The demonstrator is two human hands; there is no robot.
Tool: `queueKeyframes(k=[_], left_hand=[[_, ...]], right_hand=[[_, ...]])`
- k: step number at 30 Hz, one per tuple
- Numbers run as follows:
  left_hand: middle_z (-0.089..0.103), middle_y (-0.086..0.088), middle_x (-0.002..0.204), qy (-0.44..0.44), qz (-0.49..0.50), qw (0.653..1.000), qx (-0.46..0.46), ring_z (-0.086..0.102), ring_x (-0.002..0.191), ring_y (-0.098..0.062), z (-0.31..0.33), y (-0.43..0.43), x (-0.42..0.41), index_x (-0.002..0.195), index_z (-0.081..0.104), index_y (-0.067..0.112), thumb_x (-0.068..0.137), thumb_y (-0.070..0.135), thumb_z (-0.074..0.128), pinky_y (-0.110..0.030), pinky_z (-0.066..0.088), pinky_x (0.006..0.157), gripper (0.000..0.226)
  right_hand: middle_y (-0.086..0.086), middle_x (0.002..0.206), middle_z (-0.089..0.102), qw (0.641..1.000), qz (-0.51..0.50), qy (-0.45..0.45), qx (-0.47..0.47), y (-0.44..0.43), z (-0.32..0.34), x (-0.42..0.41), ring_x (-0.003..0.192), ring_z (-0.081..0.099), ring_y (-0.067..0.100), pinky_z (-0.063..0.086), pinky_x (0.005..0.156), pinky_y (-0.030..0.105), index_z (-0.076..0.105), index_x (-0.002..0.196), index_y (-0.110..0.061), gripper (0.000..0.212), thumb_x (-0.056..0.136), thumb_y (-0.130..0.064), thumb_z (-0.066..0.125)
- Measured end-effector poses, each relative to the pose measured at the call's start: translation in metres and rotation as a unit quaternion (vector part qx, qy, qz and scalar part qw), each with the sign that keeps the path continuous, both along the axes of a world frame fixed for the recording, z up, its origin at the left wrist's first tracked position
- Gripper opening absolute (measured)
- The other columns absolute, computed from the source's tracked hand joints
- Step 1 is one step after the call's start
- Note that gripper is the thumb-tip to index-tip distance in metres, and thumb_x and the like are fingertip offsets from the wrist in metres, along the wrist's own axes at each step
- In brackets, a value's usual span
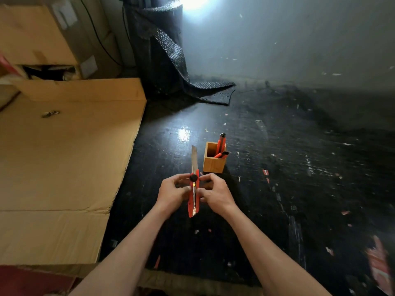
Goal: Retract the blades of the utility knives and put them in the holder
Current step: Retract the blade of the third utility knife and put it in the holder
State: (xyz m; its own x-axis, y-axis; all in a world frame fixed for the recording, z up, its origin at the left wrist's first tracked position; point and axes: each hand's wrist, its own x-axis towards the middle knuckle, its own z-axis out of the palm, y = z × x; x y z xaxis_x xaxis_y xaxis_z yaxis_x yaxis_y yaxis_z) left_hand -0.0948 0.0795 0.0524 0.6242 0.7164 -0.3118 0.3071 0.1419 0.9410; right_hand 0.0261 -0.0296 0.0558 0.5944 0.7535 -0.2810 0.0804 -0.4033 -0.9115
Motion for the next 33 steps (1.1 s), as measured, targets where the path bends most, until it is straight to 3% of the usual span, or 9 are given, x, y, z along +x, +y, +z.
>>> queueKeyframes(k=[5,9,12,16,20,23,33], left_hand=[[0.075,-0.016,0.118,-0.062,-0.052,0.995,-0.054,0.079,0.098,-0.031,0.047,0.011,0.026,0.129,0.069,0.014,0.094,-0.009,0.064,-0.047,0.066,0.079,0.042],[0.077,-0.018,0.116,-0.108,-0.064,0.99,-0.071,0.08,0.093,-0.03,0.081,0.013,0.047,0.131,0.069,0.011,0.091,-0.012,0.067,-0.041,0.067,0.072,0.046],[0.08,-0.015,0.107,-0.134,-0.063,0.987,-0.06,0.081,0.085,-0.025,0.103,0.012,0.061,0.129,0.069,0.009,0.09,-0.019,0.062,-0.037,0.066,0.066,0.048],[0.084,-0.003,0.089,-0.153,-0.086,0.983,-0.051,0.082,0.076,-0.018,0.126,0.01,0.076,0.121,0.07,0.014,0.09,-0.023,0.055,-0.031,0.064,0.061,0.05],[0.083,-0.009,0.101,-0.16,-0.091,0.982,-0.035,0.082,0.084,-0.024,0.136,0.01,0.087,0.128,0.07,0.011,0.092,-0.014,0.064,-0.039,0.066,0.07,0.044],[0.081,-0.014,0.109,-0.163,-0.087,0.982,-0.04,0.081,0.088,-0.027,0.138,0.012,0.09,0.13,0.071,0.011,0.09,-0.013,0.067,-0.043,0.067,0.076,0.046],[0.082,-0.01,0.11,-0.146,-0.091,0.984,-0.048,0.08,0.097,-0.027,0.138,0.016,0.096,0.127,0.073,0.013,0.09,-0.013,0.067,-0.043,0.066,0.078,0.045]], right_hand=[[0.006,0.109,0.077,0.997,-0.01,-0.004,0.079,0.001,0.039,0.03,0.098,0.077,0.022,0.065,0.084,0.05,0.064,0.115,-0.02,0.028,0.09,-0.014,0.076],[0.015,0.106,0.075,0.993,-0.008,-0.021,0.115,0.0,0.073,0.051,0.093,0.079,0.026,0.065,0.081,0.052,0.061,0.117,-0.01,0.025,0.095,0.0,0.067],[0.011,0.104,0.077,0.987,-0.014,-0.095,0.132,0.0,0.097,0.063,0.089,0.079,0.023,0.066,0.081,0.048,0.059,0.125,-0.015,0.032,0.095,-0.005,0.067],[0.006,0.1,0.078,0.972,-0.017,-0.164,0.166,0.0,0.126,0.075,0.081,0.079,0.013,0.066,0.072,0.032,0.061,0.13,-0.02,0.034,0.097,-0.011,0.067],[-0.001,0.102,0.076,0.966,-0.019,-0.21,0.149,-0.002,0.141,0.087,0.09,0.077,0.013,0.066,0.08,0.038,0.07,0.116,-0.024,0.019,0.098,-0.018,0.067],[-0.002,0.101,0.076,0.967,-0.016,-0.212,0.14,-0.003,0.142,0.091,0.096,0.075,0.016,0.065,0.084,0.045,0.072,0.109,-0.023,0.013,0.097,-0.019,0.069],[0.003,0.104,0.076,0.977,-0.008,-0.151,0.149,-0.018,0.129,0.085,0.093,0.078,0.018,0.067,0.079,0.043,0.071,0.111,-0.011,0.015,0.097,-0.007,0.067]])
